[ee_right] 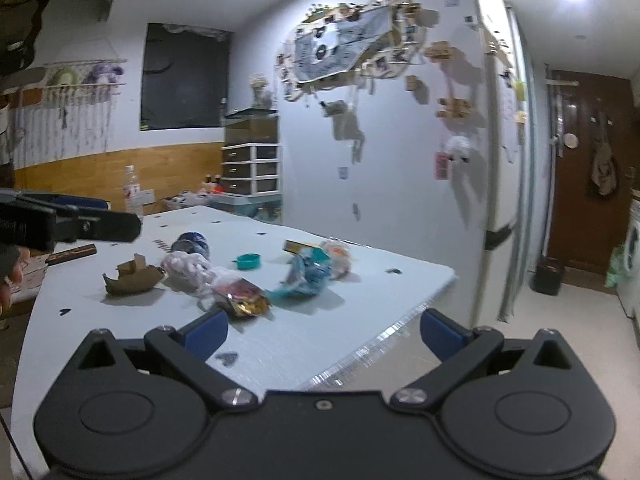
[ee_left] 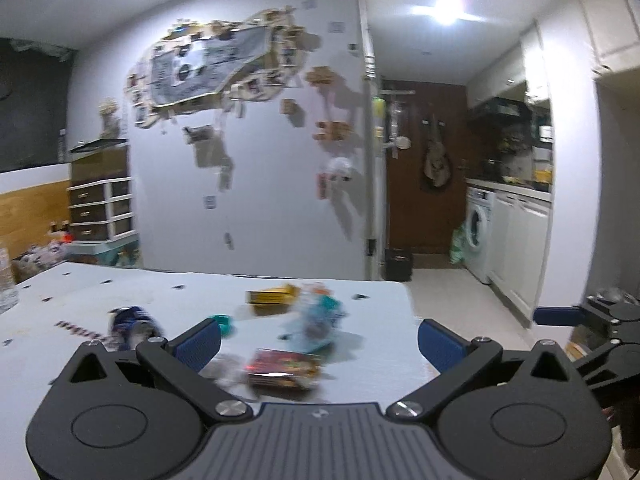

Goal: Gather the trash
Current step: 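Grasp the cardboard piece with the left tool while the right tool grasps the red wrapper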

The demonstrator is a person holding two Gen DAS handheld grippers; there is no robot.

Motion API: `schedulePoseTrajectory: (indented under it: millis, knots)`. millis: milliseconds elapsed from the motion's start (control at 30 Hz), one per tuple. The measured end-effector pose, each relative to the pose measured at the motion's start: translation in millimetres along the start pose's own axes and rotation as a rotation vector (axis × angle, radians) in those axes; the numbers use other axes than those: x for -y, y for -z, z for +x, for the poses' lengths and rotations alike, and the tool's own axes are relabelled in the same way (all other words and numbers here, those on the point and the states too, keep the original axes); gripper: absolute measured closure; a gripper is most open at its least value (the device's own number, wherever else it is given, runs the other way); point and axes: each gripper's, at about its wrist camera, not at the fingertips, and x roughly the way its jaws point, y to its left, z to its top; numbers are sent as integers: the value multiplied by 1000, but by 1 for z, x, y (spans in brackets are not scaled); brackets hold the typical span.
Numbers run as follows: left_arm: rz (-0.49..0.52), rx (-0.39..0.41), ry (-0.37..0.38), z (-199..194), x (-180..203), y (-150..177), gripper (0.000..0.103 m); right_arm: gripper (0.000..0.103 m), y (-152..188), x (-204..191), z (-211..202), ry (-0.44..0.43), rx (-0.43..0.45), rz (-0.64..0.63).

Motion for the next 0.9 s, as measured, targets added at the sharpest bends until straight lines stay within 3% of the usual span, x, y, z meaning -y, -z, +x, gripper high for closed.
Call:
schedulePoseTrajectory:
  millis: [367,667,900]
  knots:
    - [-55,-47,-126,24,-122,19,0,0,-7,-19,82,-89,-42,0]
    - [-288,-160,-82,70,-221,56,0,0,-7,-42,147,-155,-49,-27]
    - [-387,-221,19,102,-255,78,0,0,-7,-47,180,-259,-74,-62]
